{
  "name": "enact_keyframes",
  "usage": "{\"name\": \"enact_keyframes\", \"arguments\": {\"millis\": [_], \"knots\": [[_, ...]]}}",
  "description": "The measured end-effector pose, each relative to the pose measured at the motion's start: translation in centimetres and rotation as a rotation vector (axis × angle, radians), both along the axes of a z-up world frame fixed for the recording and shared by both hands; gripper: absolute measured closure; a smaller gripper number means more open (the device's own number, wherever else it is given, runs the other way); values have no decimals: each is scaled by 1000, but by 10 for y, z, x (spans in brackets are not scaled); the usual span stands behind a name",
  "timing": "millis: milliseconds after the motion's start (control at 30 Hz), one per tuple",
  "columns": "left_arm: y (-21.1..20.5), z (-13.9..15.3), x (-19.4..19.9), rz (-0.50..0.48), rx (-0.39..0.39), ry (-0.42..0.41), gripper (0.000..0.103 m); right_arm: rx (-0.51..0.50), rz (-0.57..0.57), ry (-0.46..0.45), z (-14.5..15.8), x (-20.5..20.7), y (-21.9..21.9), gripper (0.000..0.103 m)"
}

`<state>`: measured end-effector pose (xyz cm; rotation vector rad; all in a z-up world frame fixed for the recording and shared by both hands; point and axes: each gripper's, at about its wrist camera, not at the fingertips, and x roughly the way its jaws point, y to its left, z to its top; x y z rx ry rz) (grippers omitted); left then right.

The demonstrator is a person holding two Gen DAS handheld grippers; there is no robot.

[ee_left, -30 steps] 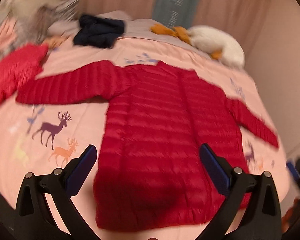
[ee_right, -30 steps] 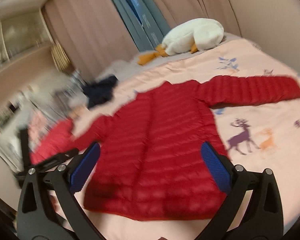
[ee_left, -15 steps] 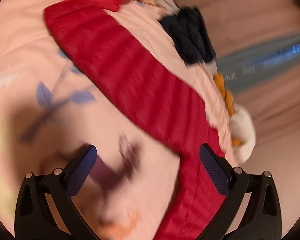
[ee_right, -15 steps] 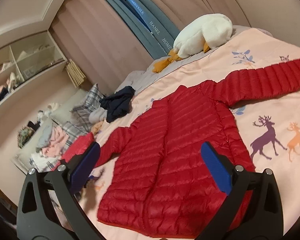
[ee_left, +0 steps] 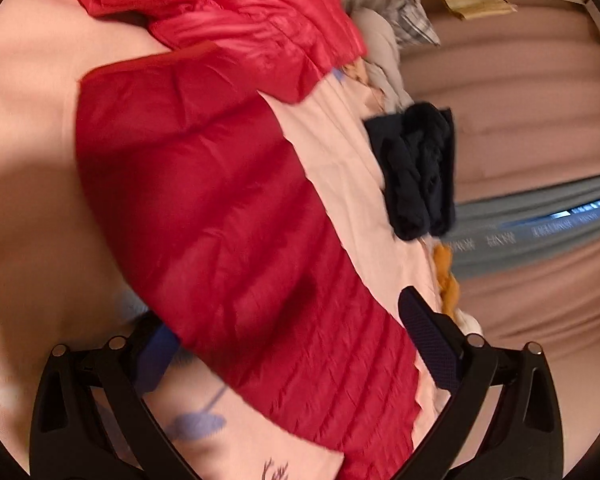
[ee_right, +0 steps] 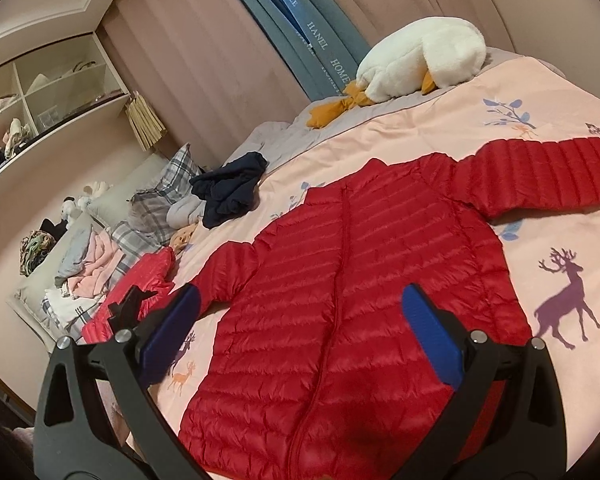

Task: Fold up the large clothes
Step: 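Grasp the jacket sleeve with the left tool and lift it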

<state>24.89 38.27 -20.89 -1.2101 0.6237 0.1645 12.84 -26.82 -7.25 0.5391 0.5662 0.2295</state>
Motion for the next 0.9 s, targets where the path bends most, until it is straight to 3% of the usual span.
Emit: {"name": "enact_keyframes", "arguments": {"millis": [33, 100, 200, 300, 500, 667, 767, 900], "knots": [[-2, 1, 3, 13, 32, 36, 14, -5, 3, 3, 0, 3, 2, 2], [3, -1, 5, 17, 67, 86, 57, -21, 10, 12, -1, 10, 6, 2], [13, -12, 2, 21, 51, 118, 82, -26, 20, 22, -4, 16, 11, 2], [16, -8, -2, 16, 62, 111, 94, -31, 21, 20, -6, 16, 13, 2], [-39, 80, 3, -94, 364, 1, 96, -36, -3, 10, -7, 5, 2, 2], [-147, 169, 8, -288, 622, -163, 96, -43, -25, 12, -10, -7, -9, 2], [-227, 197, 9, -431, 743, -224, 96, -58, -34, 19, -14, -14, -14, 2], [-323, 206, 11, -595, 821, -257, 96, -73, -50, 35, -18, -21, -23, 2]]}}
